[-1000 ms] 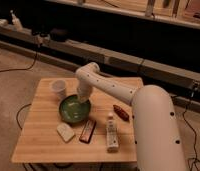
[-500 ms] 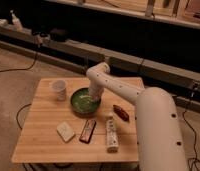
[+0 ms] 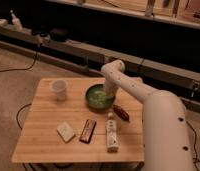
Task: Push the ceramic bowl across the table
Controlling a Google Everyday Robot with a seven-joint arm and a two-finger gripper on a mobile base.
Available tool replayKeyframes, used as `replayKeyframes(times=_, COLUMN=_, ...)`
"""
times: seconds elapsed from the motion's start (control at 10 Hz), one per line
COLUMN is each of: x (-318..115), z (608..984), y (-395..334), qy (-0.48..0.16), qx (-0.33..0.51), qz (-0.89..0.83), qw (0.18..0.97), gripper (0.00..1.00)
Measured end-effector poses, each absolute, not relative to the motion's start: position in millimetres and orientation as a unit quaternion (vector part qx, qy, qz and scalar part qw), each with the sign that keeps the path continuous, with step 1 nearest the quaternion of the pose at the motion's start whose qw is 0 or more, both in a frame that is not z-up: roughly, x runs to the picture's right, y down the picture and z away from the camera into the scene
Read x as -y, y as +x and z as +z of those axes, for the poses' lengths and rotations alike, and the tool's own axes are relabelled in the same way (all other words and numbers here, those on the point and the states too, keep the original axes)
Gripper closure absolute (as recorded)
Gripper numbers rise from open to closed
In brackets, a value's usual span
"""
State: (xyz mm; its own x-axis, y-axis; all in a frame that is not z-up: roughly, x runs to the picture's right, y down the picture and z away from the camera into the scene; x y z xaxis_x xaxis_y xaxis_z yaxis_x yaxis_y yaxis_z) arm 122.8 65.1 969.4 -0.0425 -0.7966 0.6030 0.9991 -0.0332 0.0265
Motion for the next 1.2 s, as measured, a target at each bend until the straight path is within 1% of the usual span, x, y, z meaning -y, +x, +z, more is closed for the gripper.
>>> replayKeyframes(times=0.3, x=-77.9, z=969.3, y=184.2, qy=-0.250, qx=0.224, qz=-0.639, qw=0.692, gripper=0.95)
replayKeyframes(times=0.4, x=-79.7, z=966.3, y=194.8, qy=-0.253, qx=0.224, qz=-0.632, qw=0.697, gripper=0.95)
replayKeyframes(times=0.6, x=-72.2, z=954.1, y=217.0, qy=-0.256, qx=0.219, qz=-0.619, qw=0.710, gripper=0.95)
replayKeyframes(times=0.8, x=-51.9, z=938.4, y=222.5, qy=-0.247, qx=0.210, qz=-0.621, qw=0.714, gripper=0.95)
replayKeyframes(times=1.0, x=-26.7, z=920.9, y=211.7, qy=-0.238, qx=0.200, qz=-0.631, qw=0.711, gripper=0.95)
replayKeyframes(times=1.2, x=-21.6, z=911.8, y=211.0, qy=-0.242, qx=0.203, qz=-0.622, qw=0.716, gripper=0.95)
